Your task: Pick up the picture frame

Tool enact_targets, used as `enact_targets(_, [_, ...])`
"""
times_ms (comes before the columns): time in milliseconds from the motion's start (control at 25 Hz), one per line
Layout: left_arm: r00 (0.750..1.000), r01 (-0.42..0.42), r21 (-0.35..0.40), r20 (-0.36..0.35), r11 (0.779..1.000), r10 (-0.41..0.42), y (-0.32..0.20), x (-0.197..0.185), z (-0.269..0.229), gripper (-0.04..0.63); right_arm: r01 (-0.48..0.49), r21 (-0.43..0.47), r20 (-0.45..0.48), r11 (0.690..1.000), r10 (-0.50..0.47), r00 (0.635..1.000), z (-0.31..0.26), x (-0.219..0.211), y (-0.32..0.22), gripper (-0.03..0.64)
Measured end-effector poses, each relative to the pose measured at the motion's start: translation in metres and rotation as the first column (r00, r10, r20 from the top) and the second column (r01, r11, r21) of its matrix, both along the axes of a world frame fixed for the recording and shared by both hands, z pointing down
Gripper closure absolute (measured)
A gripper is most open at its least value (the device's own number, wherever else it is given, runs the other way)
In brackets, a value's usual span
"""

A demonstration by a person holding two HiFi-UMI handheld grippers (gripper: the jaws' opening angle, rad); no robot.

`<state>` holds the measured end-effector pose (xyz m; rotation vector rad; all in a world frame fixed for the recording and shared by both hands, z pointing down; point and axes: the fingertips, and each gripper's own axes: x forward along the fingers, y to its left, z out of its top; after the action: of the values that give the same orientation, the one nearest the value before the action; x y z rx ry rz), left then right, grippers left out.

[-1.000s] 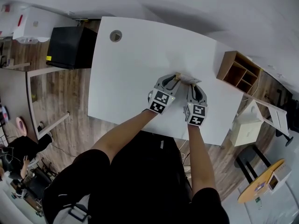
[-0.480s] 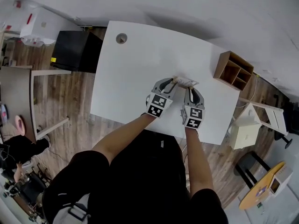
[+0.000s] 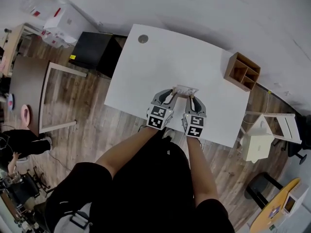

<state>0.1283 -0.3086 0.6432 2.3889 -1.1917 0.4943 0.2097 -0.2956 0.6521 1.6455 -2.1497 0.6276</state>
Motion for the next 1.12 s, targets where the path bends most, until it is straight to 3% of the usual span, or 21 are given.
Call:
enact_targets(160, [0.999,0.047,-0.003,0.005,0.999,-0.047,0.038,-0.027,-0.014,0.492,0.041,0.007,0.022,0.999,-0.042,0.999,-0.015,-0.028,0.041,0.548])
enact_targets(440, [0.999,0.032,0.048,0.007,0.998,-0.033,0.09,-0.066,-0.055,0.495,0.035,0.013,0.009,0.999,-0.035,0.999,-0.053,-0.066,0.09,0.548])
enact_targets(640, [1.0,0.012,0.085,-0.025,0.996,-0.01,0.094,-0.107,-0.092,0.506,0.003,0.058,0.01,0.998,-0.004,1.0,-0.09,-0.105,0.093,0.548])
enact_targets(840, [1.0,-0.028,0.148,-0.008,0.989,0.03,0.097,-0.166,-0.131,0.508,-0.035,0.119,0.024,0.992,0.033,0.999,-0.127,-0.163,0.098,0.548])
enact_targets(1120, [0.999,-0.01,0.199,-0.037,0.98,0.017,0.089,-0.245,-0.165,0.509,-0.056,0.196,0.021,0.979,0.053,0.998,-0.163,-0.242,0.093,0.548])
